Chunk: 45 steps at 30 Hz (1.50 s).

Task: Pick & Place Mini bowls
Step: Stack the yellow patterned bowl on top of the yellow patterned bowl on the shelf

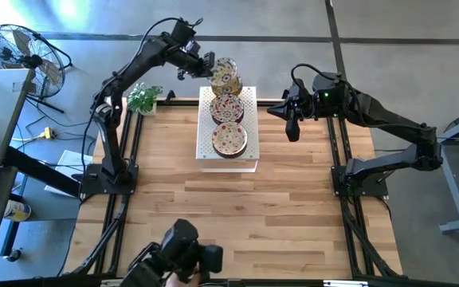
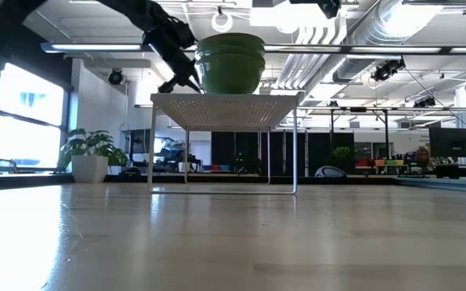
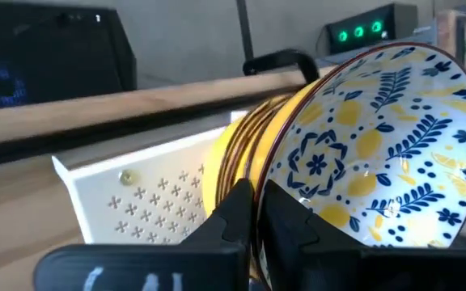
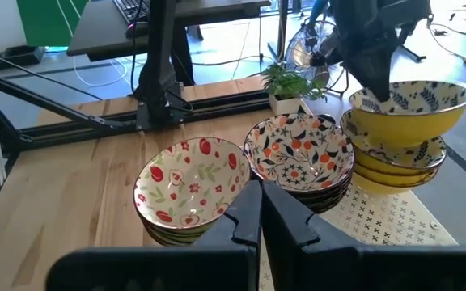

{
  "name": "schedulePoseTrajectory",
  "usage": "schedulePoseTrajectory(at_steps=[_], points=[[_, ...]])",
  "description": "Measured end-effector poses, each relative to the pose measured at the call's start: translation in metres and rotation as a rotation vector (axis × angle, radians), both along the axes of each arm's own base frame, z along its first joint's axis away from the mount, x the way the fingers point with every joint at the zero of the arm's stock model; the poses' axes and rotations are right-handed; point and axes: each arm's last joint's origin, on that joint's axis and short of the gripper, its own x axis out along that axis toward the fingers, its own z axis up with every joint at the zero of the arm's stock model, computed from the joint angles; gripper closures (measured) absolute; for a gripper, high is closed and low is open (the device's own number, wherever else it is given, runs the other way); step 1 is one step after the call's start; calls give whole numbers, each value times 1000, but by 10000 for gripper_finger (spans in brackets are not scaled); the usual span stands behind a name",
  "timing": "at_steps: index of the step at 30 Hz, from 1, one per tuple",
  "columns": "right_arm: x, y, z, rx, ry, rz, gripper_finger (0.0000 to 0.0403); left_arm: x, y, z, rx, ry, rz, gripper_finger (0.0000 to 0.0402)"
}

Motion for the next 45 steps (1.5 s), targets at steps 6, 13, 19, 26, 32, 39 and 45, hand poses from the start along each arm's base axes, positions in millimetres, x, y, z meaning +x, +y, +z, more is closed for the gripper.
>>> schedulePoseTrajectory(at_steps=[6,13,19,26,32,39,45], points=[[0,0,0,-1,1,1,403,5,0,-2,1,17,32,392],[0,0,0,-18,4,7,403,14,-9,-4,-4,40,16,392],[0,0,0,-20,5,7,403,18,-12,-4,5,65,50,380],[0,0,0,-19,5,7,403,16,-13,-5,-4,72,52,310],[0,0,-1,-18,10,8,403,16,-14,-5,9,79,23,265],[0,0,-1,-16,15,7,403,6,-23,13,94,95,3,252],[-1,0,-1,-21,17,-7,403,0,-30,24,148,90,-26,251]])
